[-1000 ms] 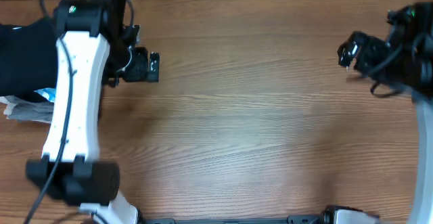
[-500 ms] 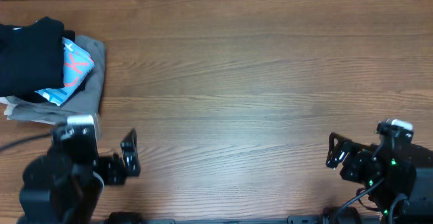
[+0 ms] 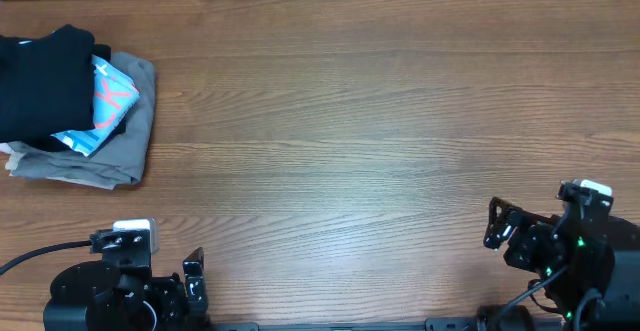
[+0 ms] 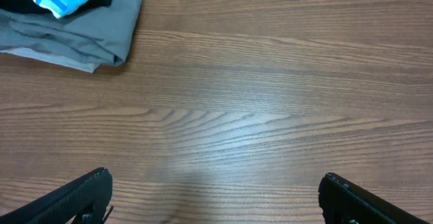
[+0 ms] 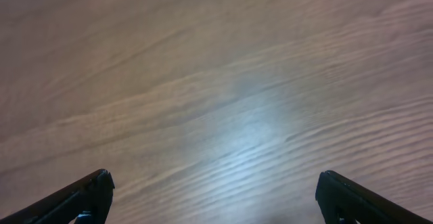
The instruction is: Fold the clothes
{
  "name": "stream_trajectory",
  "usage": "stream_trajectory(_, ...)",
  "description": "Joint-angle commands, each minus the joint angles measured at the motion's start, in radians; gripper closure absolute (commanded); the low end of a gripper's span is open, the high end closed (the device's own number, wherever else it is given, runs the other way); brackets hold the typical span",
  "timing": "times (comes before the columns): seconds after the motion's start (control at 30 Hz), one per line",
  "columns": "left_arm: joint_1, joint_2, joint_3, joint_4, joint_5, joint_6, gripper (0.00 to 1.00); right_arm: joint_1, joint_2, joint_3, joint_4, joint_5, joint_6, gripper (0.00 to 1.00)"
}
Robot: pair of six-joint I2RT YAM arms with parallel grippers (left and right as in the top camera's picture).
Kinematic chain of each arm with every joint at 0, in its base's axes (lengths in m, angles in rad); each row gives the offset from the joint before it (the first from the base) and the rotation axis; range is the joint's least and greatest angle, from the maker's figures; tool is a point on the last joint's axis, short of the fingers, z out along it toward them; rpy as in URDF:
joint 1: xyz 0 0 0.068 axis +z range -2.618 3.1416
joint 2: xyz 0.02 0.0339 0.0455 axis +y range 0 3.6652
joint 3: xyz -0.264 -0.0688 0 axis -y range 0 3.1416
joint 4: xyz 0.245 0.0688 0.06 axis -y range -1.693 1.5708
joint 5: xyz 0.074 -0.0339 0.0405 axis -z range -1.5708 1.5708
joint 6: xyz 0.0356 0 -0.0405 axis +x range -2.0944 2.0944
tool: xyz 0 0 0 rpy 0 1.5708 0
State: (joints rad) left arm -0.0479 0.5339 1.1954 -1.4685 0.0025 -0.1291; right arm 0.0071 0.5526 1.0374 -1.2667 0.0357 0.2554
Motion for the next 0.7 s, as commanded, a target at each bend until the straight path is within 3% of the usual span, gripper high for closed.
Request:
stream_trajectory(0.0, 0.002, -0.006, -0.002, 0.003, -0.013, -0.013, 0.00, -0.005, -0.111, -0.053, 0.105, 0.034, -0.025, 0.00)
stream_trajectory(0.1, 0.002, -0.006, -0.002, 0.003, -0.013, -0.013, 0.00, -0.014, -0.351, -0.283, 0.346, 0.034, -0.115, 0.00)
stream_trajectory(0.27, 0.002, -0.006, -0.002, 0.003, -0.013, -0.013, 0.00, -0.014, -0.554, -0.551, 0.556, 0.011, -0.134, 0.00)
stream_trajectory(0.4, 0.002, -0.006, -0.002, 0.003, -0.013, -0.013, 0.00, -0.011, -0.544, -0.720, 0.821, 0.007, -0.134, 0.00)
stream_trajectory(0.6, 0.002, -0.006, -0.002, 0.003, -0.013, -0.013, 0.00, -0.014, -0.544, -1.035, 1.363, 0.014, -0.134, 0.00)
stream_trajectory(0.67, 0.002, -0.006, -0.002, 0.003, -0.013, -0.013, 0.00, -0.014, -0.542, -1.025, 1.320, -0.050, -0.122, 0.00)
